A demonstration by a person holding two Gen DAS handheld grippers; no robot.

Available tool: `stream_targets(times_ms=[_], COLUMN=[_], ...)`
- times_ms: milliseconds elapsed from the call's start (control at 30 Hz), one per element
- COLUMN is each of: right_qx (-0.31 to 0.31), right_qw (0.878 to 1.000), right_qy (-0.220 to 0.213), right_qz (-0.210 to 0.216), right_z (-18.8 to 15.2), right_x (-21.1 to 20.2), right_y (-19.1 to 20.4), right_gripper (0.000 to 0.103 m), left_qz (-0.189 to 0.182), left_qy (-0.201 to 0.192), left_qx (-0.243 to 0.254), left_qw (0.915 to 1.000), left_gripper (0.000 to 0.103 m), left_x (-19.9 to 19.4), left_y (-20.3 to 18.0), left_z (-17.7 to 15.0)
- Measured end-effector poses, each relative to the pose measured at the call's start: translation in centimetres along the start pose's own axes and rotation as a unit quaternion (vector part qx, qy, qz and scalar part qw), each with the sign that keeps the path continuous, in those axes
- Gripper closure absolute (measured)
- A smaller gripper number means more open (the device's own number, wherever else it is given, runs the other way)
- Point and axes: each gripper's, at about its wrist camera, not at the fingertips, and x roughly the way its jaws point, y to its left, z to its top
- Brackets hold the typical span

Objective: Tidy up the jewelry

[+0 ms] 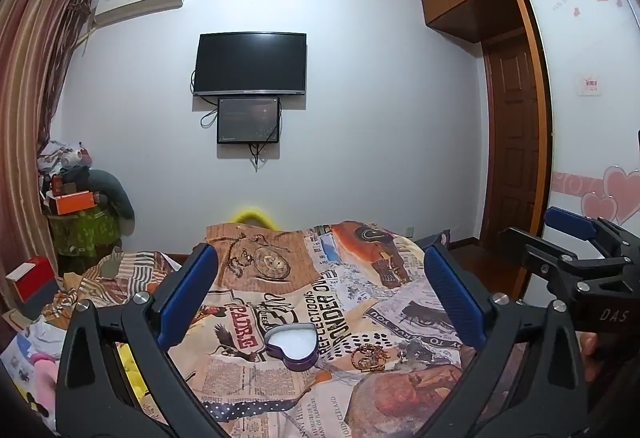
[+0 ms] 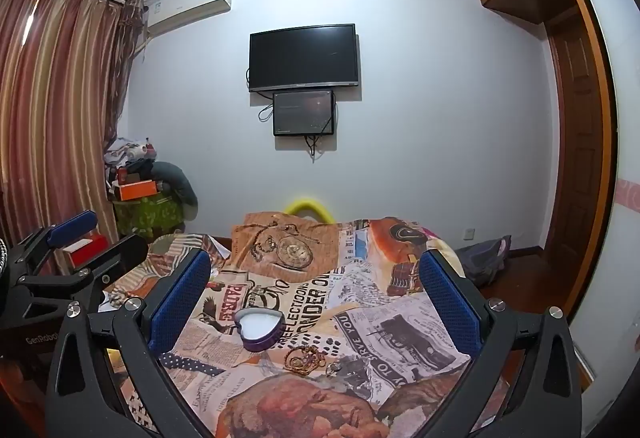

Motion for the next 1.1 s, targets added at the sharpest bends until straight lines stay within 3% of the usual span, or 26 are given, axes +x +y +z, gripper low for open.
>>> stream_targets(times_ms=[1100], right_qx=[0.006], right_qw=[1.000], right_qy=[0.002], right_qz=[0.005], right_z=[-0.40], right_x=[0.04], right_y=[-0.08], right_gripper=[0.000], left_qz=[0.002], left_qy=[0.010], left_qx=[-0.004], left_qw=[0.9999], left_gripper=[0.000], left_x=[0.93], left_y=[0.25], left_z=[-0.38])
